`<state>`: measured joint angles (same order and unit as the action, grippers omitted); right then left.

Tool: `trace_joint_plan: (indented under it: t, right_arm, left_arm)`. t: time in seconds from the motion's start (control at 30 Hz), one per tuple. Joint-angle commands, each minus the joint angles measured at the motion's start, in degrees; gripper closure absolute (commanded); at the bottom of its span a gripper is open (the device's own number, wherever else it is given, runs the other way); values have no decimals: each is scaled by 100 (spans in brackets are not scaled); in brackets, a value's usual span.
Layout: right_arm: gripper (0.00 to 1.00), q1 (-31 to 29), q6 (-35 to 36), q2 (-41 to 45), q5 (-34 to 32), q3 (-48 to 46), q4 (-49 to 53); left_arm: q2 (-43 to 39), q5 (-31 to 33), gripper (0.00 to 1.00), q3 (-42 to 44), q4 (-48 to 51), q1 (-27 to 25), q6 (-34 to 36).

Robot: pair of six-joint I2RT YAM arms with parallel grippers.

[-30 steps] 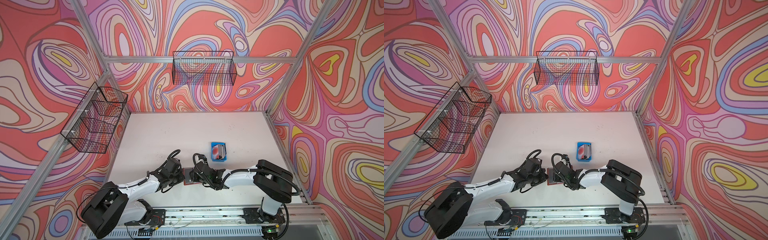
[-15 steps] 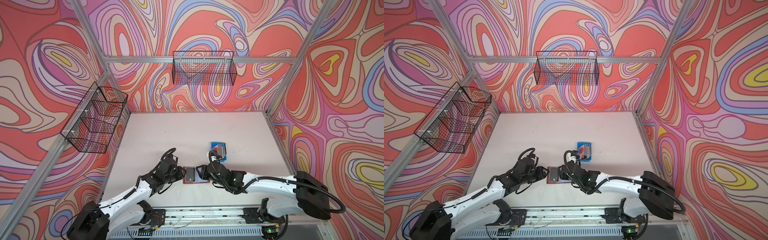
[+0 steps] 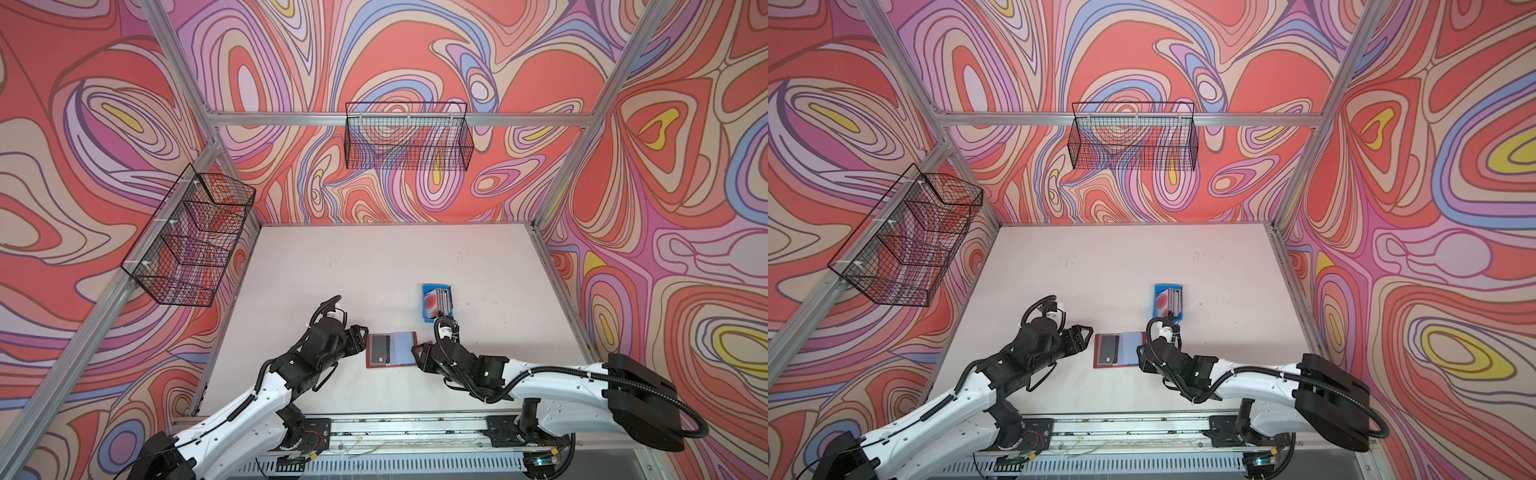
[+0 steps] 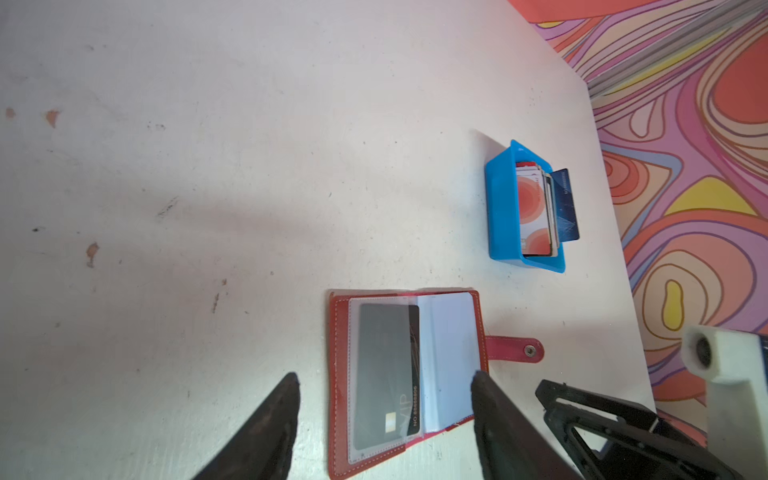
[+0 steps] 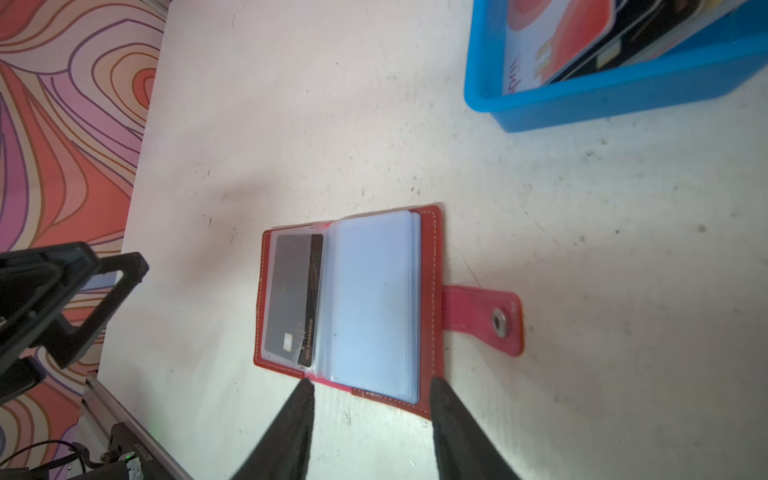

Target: Put the credit cards into the card holder

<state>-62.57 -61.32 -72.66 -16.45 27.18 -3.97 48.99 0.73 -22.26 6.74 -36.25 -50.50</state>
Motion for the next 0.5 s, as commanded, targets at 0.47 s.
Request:
trace_joint_plan:
  t: [0.47]
  right_arm:
    - [56, -107, -112, -1162, -253, 856, 397]
  left_arm:
    - [866, -137, 38, 192, 6, 127, -1251]
